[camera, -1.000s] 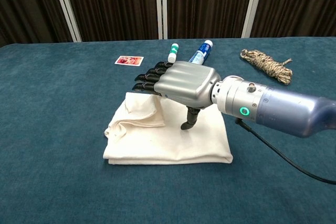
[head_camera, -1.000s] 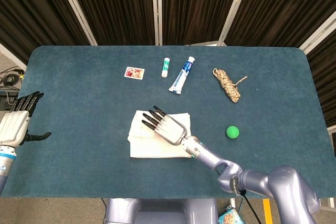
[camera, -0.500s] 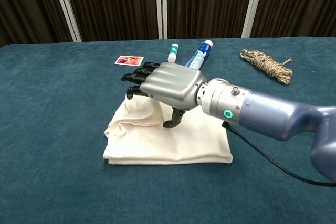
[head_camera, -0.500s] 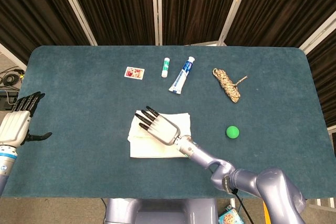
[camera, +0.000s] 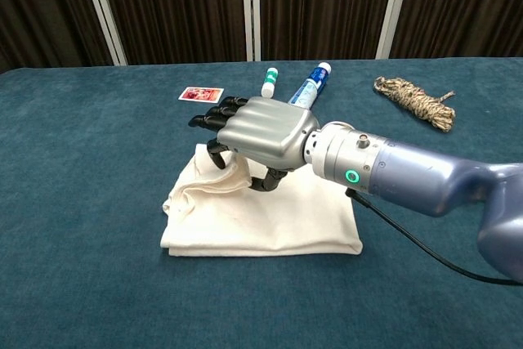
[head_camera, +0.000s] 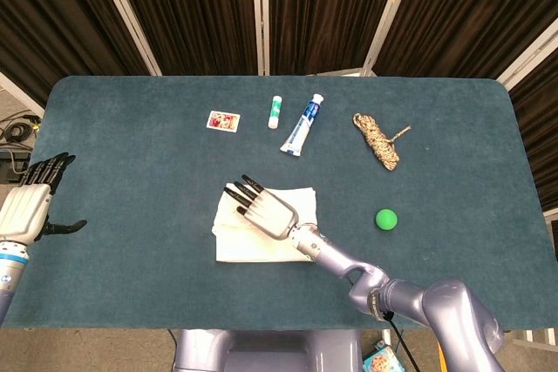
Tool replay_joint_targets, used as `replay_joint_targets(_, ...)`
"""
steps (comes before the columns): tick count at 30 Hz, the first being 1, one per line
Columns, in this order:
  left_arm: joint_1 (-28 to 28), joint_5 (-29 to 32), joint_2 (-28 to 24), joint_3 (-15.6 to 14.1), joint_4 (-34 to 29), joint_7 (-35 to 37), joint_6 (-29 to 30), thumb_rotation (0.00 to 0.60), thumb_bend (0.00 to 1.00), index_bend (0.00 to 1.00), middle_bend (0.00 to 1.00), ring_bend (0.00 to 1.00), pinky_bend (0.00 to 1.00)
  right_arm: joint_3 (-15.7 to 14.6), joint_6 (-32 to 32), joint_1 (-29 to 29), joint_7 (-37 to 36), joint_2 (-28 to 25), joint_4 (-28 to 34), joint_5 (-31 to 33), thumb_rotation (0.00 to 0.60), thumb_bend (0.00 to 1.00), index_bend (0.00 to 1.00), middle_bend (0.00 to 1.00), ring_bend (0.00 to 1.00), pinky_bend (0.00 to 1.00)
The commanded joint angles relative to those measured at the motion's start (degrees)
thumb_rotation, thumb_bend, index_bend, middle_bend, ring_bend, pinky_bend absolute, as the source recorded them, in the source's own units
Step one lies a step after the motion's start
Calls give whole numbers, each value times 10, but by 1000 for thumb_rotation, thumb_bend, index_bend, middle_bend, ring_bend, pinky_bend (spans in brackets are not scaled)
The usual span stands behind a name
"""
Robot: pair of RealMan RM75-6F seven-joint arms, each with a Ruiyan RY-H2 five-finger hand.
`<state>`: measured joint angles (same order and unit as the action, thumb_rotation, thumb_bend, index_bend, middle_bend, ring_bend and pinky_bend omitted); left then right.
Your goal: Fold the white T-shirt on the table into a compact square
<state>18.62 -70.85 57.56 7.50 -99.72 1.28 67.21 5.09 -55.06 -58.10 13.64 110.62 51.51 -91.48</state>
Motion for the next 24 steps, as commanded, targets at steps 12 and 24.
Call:
replay_joint_targets(12,0,1,-5,2,2,17,-4,600,0,0,0,0,0,33,17,-28,2,30,-38,19,600,344,598,51,0,0)
replay_joint_targets(24,0,0,-10,4,8,40,-11,600,0,0,0,0,0,53,47,-61,10,68,-87,35,600,353,623,54,0,0)
